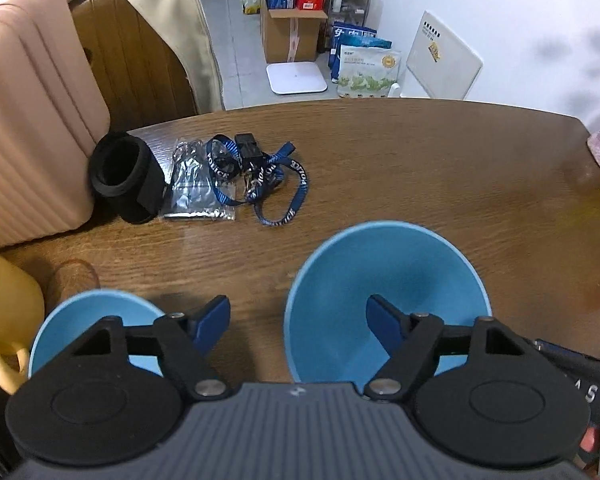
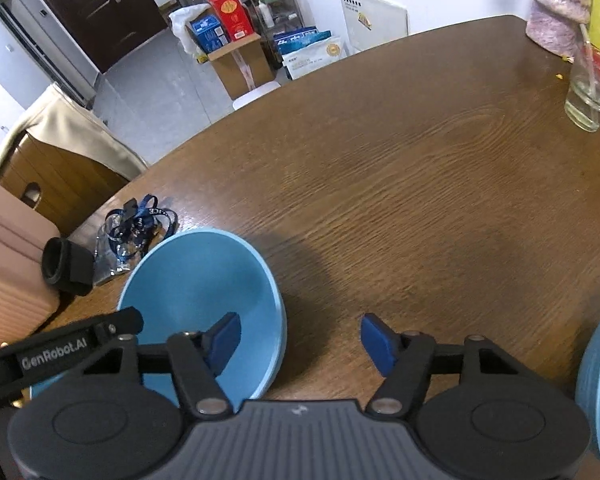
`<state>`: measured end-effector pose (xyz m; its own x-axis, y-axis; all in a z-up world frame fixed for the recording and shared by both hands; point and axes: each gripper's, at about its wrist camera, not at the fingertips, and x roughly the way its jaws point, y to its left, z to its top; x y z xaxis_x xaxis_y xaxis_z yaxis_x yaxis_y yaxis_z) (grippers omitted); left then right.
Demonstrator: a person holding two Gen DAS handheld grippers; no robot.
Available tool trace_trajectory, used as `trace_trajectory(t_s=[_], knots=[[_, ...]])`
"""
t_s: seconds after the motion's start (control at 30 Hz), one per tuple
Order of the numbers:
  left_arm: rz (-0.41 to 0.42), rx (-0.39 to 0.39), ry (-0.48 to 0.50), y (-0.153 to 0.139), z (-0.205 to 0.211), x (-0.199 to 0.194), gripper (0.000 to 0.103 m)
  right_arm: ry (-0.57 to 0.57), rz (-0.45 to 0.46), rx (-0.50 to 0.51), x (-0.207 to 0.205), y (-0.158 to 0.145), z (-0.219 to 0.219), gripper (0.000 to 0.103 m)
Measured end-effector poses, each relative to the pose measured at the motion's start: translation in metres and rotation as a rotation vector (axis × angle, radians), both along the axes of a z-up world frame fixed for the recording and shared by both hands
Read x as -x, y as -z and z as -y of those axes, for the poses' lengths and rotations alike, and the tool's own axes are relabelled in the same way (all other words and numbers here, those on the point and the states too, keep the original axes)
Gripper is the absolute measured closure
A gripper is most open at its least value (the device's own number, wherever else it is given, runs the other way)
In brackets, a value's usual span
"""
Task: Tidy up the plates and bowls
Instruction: 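Close the left gripper on a blue bowl rim while the right gripper closes on the other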
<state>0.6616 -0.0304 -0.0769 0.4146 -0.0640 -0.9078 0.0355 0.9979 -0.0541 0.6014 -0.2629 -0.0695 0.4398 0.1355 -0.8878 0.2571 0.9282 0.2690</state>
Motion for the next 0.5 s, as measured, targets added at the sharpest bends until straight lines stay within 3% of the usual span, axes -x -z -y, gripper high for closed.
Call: trace_trajectory(t_s=[0.27,0.37,0.43,0.5], knots=[[-0.074,-0.014,0.032,0.014,0.004,-0.028,0.031,-0.008,-0.041,0.005,-0.018,0.011,-0.003,0.051],[-0.090,-0.018,0.035,0.021,0.005,-0.030,0.039,-0.007,-0.046,0.001,-0.020,0.015,-0.004,0.054],[-0.100,-0.014,0.035,0.024,0.006,-0.030,0.051,-0.010,-0.056,-0.006,-0.021,0.019,-0.004,0.063],[-0.101,-0.011,0.035,0.026,0.007,-0.031,0.055,-0.013,-0.065,-0.016,-0.024,0.023,-0.006,0.067]])
